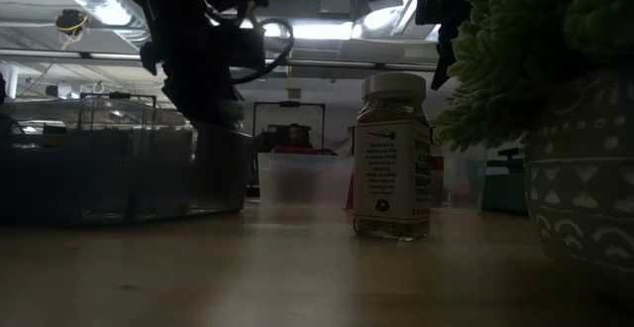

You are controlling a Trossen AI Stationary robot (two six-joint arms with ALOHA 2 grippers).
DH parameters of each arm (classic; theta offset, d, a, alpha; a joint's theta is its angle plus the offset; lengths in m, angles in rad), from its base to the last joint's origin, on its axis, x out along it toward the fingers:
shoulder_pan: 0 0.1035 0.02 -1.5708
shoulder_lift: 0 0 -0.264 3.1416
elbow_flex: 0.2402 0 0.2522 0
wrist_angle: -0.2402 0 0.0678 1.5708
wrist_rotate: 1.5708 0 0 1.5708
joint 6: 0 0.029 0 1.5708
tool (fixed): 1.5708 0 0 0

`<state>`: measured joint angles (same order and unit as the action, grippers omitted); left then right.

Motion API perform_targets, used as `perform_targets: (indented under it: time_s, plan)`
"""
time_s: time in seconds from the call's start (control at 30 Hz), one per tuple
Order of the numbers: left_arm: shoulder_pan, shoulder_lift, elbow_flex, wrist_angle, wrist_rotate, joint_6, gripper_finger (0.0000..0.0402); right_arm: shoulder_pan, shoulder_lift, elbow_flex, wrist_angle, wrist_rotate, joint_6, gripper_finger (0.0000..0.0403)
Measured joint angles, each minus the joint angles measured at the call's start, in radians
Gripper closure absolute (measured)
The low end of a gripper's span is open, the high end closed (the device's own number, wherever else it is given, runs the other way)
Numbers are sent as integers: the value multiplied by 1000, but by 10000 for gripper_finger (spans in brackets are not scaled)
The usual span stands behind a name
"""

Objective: Sort spices by type
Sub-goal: Put the left white seasoning bottle into the black bin, then put the white seasoning bottle into the black bin

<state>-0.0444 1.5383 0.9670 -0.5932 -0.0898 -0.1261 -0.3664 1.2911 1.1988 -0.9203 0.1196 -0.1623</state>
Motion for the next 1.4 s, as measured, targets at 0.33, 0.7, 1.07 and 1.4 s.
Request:
perform_targets:
  time_s: [0.33, 0.7, 1.07, 1.4]
  plan:
    - [0, -1, -45, 34, 0, -54, 185, 0, 0, 0, -2, 0, 0, 242]
    - [-2, 0, -30, -8, 1, -97, 131, 0, 0, 0, -3, 0, 0, 242]
    - [-2, 0, 115, -236, 12, -78, 135, 0, 0, 0, -3, 0, 0, 242]
    - [0, 0, 288, -489, 12, -69, 135, 0, 0, 0, -3, 0, 0, 242]
